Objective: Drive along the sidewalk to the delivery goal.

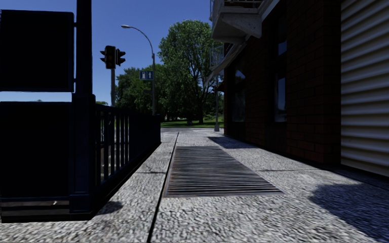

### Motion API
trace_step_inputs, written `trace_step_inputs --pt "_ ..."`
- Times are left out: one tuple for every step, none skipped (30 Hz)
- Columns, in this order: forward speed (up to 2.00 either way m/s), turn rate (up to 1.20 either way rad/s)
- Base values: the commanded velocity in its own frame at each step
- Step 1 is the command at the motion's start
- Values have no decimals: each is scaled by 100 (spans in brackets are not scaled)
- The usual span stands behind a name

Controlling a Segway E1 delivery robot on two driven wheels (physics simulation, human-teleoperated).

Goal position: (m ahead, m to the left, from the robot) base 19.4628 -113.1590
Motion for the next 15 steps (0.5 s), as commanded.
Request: trace_step_inputs --pt "200 0" --pt "200 0" --pt "200 0" --pt "200 0" --pt "200 0" --pt "200 0" --pt "200 0" --pt "200 0" --pt "200 0" --pt "200 0" --pt "200 0" --pt "200 0" --pt "200 0" --pt "200 0" --pt "200 0"
